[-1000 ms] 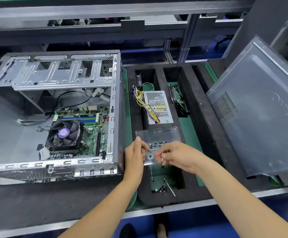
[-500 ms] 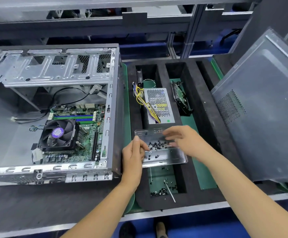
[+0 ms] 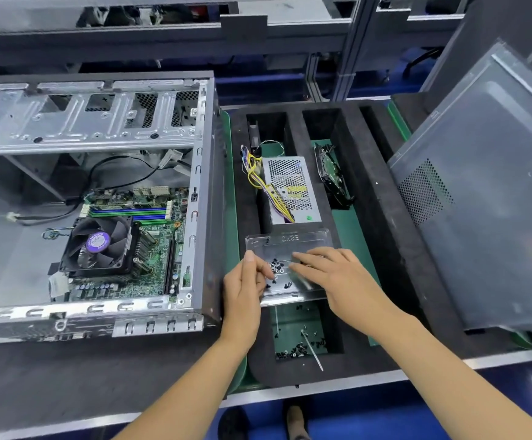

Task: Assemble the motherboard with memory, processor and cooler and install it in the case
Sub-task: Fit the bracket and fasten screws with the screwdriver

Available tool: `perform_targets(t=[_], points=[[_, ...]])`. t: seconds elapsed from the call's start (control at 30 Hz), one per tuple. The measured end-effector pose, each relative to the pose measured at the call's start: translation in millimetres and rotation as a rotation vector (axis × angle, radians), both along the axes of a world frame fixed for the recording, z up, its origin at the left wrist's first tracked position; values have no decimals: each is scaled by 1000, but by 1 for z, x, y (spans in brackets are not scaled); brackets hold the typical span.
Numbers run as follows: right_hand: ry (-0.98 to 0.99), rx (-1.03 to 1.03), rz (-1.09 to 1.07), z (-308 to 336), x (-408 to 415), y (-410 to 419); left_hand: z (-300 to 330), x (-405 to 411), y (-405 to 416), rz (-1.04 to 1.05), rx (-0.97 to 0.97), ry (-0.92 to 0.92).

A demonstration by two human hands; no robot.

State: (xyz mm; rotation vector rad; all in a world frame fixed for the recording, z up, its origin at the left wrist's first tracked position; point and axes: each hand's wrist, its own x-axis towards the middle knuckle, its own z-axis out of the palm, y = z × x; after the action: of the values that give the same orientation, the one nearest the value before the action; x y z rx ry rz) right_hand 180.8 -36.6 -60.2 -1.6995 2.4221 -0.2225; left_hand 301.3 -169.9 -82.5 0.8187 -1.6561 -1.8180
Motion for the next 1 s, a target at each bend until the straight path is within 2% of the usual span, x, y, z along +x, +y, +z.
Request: perform_targets(t=[0.1, 0.27, 0.43, 0.53, 0.63, 0.77, 0.83, 1.0], points=[[-9, 15, 47, -4, 5, -4, 0, -1, 0, -2, -1, 2], [-96, -199, -150, 1, -4, -2, 0, 0, 0, 1, 4, 5], [109, -78, 71, -4, 5, -27, 2, -2, 1, 34, 12, -13], [153, -121, 16, -5, 2, -21, 4, -4, 1, 61, 9, -10], [69, -234, -100, -5, -2, -18, 4, -7, 1, 97, 16, 1], [-257, -304, -374, -4, -5, -39, 6, -11, 2, 161, 52, 12], [-286, -283, -452, -7, -8, -49, 7, -13, 1, 172, 68, 11], [-279, -183, -435, -12, -7, -60, 10, -16, 0, 185, 89, -8]])
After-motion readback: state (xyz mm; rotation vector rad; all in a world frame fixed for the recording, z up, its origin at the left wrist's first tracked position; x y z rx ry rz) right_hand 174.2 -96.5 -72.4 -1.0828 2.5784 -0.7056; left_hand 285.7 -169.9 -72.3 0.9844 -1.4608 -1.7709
